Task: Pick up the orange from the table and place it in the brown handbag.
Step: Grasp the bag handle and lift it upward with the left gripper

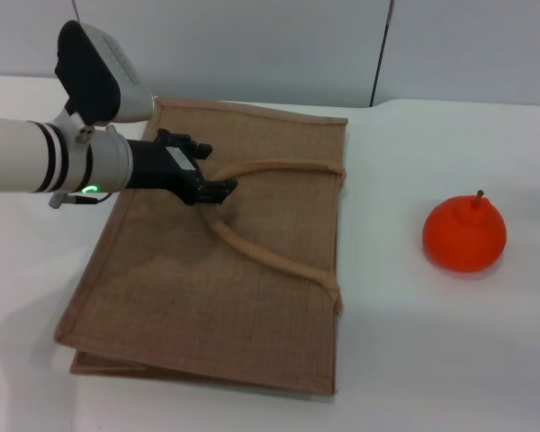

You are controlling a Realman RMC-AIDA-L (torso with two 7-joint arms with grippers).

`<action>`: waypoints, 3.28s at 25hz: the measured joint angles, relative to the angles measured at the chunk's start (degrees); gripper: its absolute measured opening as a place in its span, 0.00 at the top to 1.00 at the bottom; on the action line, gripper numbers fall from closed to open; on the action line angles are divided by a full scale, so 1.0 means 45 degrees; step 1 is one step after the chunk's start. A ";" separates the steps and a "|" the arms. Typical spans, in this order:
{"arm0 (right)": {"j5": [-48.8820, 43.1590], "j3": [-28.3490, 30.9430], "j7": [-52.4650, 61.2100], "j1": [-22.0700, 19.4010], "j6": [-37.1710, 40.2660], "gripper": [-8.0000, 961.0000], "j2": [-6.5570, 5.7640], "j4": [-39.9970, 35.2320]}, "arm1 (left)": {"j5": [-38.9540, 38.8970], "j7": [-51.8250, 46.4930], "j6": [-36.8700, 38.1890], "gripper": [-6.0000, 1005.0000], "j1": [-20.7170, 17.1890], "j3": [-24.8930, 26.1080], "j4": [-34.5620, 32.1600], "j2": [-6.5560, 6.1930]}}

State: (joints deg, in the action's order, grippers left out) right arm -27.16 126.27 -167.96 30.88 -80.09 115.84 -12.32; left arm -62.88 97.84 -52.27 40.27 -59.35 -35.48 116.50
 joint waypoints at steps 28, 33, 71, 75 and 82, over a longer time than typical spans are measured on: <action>0.0000 -0.0189 0.0000 0.0012 -0.0312 0.07 0.0000 -0.0092 | -0.0197 0.0574 0.0766 0.36 0.0117 0.0007 0.0626 -0.0008; 0.0000 -0.0189 0.0000 0.0021 -0.0316 0.07 0.0000 -0.0096 | -0.0204 0.0645 0.0872 0.39 0.0132 0.0007 0.0662 0.0003; 0.0000 -0.0189 0.0001 0.0032 -0.0326 0.07 0.0000 -0.0094 | -0.1323 0.1473 0.2184 0.60 0.0459 -0.0016 0.1859 0.0024; 0.0000 -0.0189 0.0000 0.0032 -0.0326 0.07 0.0000 -0.0094 | -0.1359 0.1412 0.2234 0.64 0.0465 -0.0010 0.1859 0.0030; 0.0019 -0.0188 0.0001 0.0032 -0.0326 0.07 0.0000 -0.0074 | -0.1488 0.1400 0.2195 0.79 0.0481 -0.0013 0.1772 0.0026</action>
State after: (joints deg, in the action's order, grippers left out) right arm -27.07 125.42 -167.96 31.02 -81.56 115.84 -12.65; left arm -69.57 104.15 -42.39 42.43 -59.41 -27.51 116.62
